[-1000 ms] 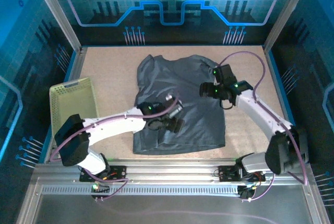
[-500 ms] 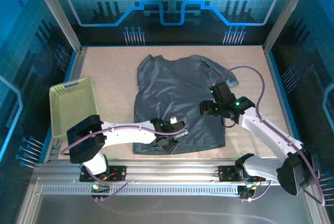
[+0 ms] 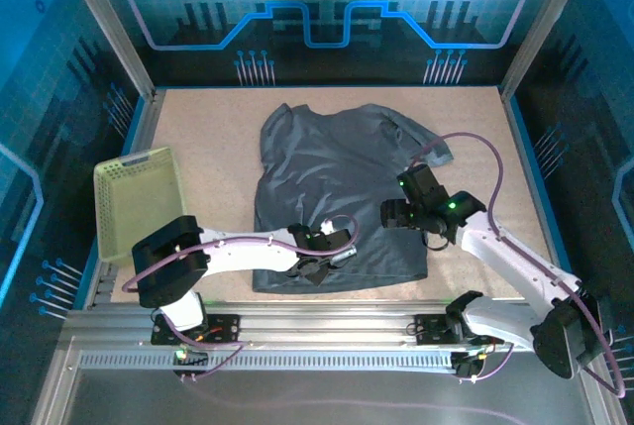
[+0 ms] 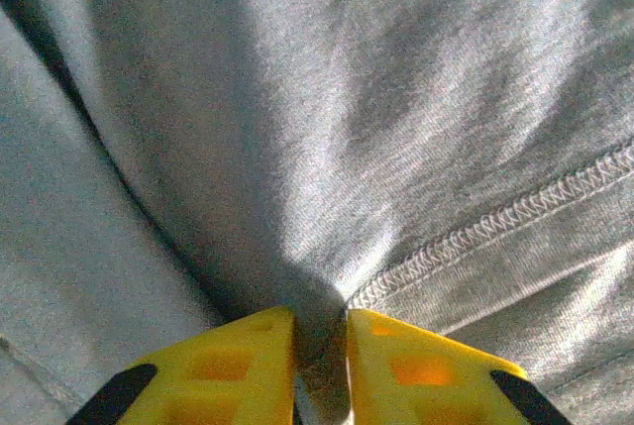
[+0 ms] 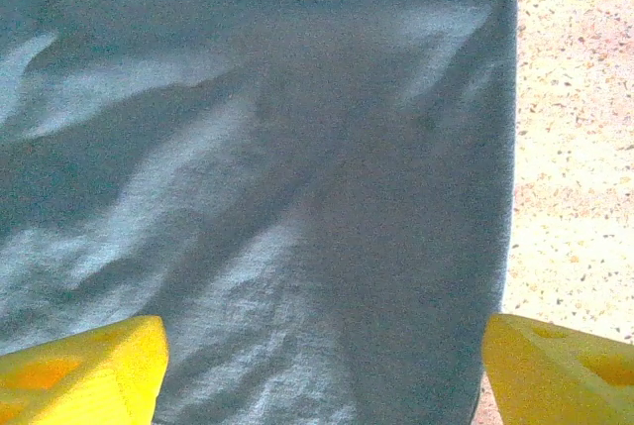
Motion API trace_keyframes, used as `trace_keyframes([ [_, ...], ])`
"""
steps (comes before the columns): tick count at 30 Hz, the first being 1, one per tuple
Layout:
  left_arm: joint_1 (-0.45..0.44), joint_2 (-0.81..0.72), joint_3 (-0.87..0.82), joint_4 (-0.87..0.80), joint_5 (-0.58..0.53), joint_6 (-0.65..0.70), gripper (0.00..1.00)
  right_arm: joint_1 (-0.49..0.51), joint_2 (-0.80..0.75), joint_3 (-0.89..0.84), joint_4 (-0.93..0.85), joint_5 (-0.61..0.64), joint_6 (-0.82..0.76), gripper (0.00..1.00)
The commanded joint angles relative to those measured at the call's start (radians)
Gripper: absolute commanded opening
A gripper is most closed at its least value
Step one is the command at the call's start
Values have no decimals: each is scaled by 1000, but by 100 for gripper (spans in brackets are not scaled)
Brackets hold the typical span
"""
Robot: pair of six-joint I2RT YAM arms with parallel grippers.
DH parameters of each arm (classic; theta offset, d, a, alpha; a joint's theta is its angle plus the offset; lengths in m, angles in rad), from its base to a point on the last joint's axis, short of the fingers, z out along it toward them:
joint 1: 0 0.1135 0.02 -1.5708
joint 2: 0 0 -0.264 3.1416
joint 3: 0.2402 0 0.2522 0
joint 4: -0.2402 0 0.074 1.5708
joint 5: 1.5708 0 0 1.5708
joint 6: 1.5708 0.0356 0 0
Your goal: Fold the inside-out t-shirt
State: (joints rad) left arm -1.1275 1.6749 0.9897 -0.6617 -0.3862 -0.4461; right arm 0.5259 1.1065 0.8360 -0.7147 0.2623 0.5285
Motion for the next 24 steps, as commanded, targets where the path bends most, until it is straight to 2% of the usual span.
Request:
trace_keyframes([
  [1,3,-40,-19,12,-23,-2,9,22,-25,-17,-23,31,24,84],
  [4,3,-73,-14,26,-22,-6,0,35,-40,-25,-19,41,27,84],
  [13,41,-194,32,72,29,-26,0,158,-153,-83,10,81,43,84],
  [15,71,-227,32,100,67,-31,0,216,-213,-120,36,74,48,83],
  [19,148,-267,42,184,173,-44,0,399,-339,-254,160,46,97,83],
  [24,200,-239,113,227,256,-46,0,664,-287,-320,421,56,107,82],
])
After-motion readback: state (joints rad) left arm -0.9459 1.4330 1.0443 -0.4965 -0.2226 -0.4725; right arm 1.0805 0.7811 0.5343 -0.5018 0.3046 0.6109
